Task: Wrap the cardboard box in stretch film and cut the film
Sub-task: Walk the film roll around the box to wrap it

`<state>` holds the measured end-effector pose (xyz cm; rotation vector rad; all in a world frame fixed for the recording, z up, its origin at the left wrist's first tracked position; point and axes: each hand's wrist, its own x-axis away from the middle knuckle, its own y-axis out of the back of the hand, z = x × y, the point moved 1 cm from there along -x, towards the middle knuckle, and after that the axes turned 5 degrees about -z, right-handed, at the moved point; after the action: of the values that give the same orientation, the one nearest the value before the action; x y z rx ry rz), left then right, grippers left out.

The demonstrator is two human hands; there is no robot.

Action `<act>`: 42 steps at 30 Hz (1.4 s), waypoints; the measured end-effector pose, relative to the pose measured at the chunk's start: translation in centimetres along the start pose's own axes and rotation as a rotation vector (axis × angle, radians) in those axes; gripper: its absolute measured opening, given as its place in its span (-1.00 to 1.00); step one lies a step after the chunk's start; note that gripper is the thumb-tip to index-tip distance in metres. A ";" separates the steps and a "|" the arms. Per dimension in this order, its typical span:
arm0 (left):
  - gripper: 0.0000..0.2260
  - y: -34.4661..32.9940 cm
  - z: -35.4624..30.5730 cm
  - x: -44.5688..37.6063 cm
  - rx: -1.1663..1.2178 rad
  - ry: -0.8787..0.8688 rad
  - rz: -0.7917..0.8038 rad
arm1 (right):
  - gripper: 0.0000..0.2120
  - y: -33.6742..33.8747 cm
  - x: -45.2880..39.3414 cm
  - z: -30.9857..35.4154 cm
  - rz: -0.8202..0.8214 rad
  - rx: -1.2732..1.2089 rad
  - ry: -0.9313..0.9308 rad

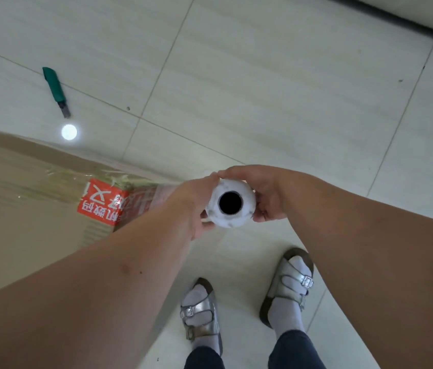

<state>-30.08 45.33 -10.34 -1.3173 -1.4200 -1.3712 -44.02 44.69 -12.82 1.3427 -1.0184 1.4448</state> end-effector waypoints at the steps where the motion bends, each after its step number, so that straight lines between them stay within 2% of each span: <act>1: -0.77 -0.4 -0.4 -0.1 -0.019 -0.055 -0.038 | -0.50 0.6 -0.2 0.0 0.033 -0.039 -0.006; 4: -0.69 -1.3 -1.2 -0.3 -0.095 -0.258 -0.100 | -0.53 2.5 -0.9 -0.5 0.189 -0.113 -0.027; 7: -0.73 -1.7 -0.6 -0.4 -0.077 -0.287 -0.128 | -0.60 3.4 -1.5 -1.0 0.175 -0.130 -0.037; 9: -0.82 -2.1 0.3 -0.6 0.085 -0.200 -0.147 | -0.63 3.4 -1.8 -1.0 0.091 -0.151 -0.024; 11: -0.77 -2.5 1.6 -0.7 0.273 -0.023 -0.193 | -0.62 3.4 -2.1 -0.9 0.055 -0.119 -0.031; 14: -0.88 -3.3 3.1 -0.6 0.470 0.225 -0.162 | -0.50 3.4 -2.0 -0.7 0.109 -0.054 -0.061; 16: -0.83 -4.0 3.4 -0.7 0.469 0.289 -0.091 | -0.44 3.3 -1.9 -0.2 0.169 0.029 -0.048; 19: -0.76 -4.8 2.1 -0.6 0.382 0.248 -0.046 | -0.50 3.4 -1.4 0.7 0.230 0.131 0.009; 21: -0.71 -4.8 0.3 -0.4 0.292 0.172 -0.101 | -0.55 3.9 -1.1 1.5 0.267 0.123 0.006; 24: -0.70 -4.5 -2.7 -0.6 0.243 0.088 -0.144 | -0.49 5.0 -1.0 3.0 0.196 0.046 -0.009; 28: -0.79 -3.6 -4.7 -0.9 0.371 0.067 -0.081 | -0.60 5.7 -0.7 5.2 0.070 0.002 0.059; 31: -0.83 -3.0 -5.5 -1.4 0.562 0.051 -0.067 | -0.69 6.1 -0.3 7.1 0.089 0.040 0.098; 33: -0.83 -3.0 -6.1 -1.9 0.659 0.054 -0.099 | -0.69 6.4 0.0 8.2 0.117 0.099 0.095; 35: -0.75 -3.2 -7.3 -2.4 0.597 0.081 -0.160 | -0.69 6.7 0.0 9.3 0.133 0.118 0.085; 37: -0.66 -3.2 -8.1 -2.8 0.434 0.142 -0.193 | -0.71 6.4 -0.4 10.0 0.148 0.076 0.066; 40: -0.58 -2.8 -9.4 -3.4 0.256 0.151 -0.040 | -0.67 5.9 -1.2 11.0 0.138 0.001 0.022; 42: -0.59 -2.1 -10.7 -3.8 0.220 0.119 -0.020 | -0.61 5.6 -1.4 11.9 0.140 -0.039 -0.007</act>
<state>-32.82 34.40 -12.87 -1.0656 -1.4595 -1.2450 -46.24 31.62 -13.33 1.2708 -1.1592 1.5162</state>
